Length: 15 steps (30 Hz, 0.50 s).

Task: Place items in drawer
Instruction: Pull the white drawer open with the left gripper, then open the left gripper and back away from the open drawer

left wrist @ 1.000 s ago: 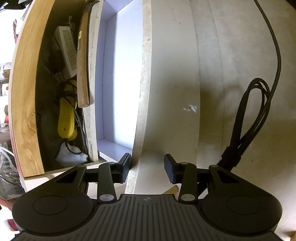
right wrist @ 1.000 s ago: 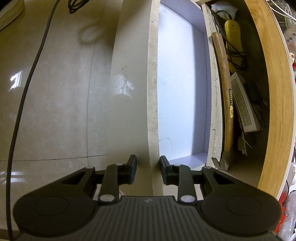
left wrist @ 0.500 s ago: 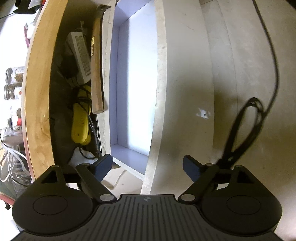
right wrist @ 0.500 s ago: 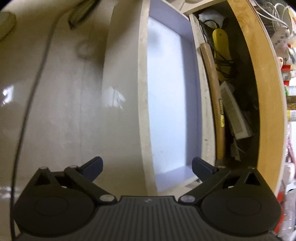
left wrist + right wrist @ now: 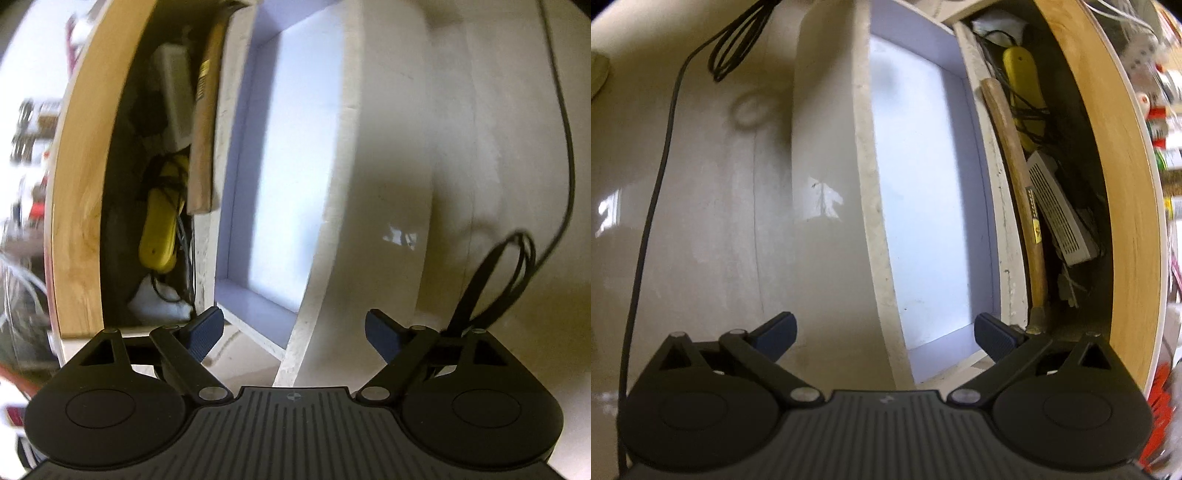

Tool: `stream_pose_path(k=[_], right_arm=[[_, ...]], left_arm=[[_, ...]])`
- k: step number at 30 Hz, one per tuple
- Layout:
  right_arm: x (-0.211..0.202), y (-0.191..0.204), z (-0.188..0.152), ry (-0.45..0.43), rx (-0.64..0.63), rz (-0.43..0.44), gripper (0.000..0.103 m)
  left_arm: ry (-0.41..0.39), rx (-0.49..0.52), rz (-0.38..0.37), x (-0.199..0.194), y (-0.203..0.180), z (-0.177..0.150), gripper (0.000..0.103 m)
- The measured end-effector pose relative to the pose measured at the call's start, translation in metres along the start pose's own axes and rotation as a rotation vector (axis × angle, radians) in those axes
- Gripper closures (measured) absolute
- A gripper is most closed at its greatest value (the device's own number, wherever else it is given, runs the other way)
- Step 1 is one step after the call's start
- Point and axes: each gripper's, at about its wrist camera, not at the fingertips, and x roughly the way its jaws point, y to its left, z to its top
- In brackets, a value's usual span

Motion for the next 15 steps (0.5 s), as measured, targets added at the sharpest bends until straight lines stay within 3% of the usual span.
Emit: stream_pose_path(k=[8, 15], right_arm=[[-0.003, -0.02, 0.006, 0.042, 0.24, 0.022, 0.0], [-0.01, -0.032, 0.008, 0.07, 0.468, 0.04, 0.0]], left_arm=[[0.075, -0.276, -0.05, -0.004, 0.023, 0.005, 0.018], [0.157, -0.601, -0.118, -0.009, 0.047, -0.003, 0.018]])
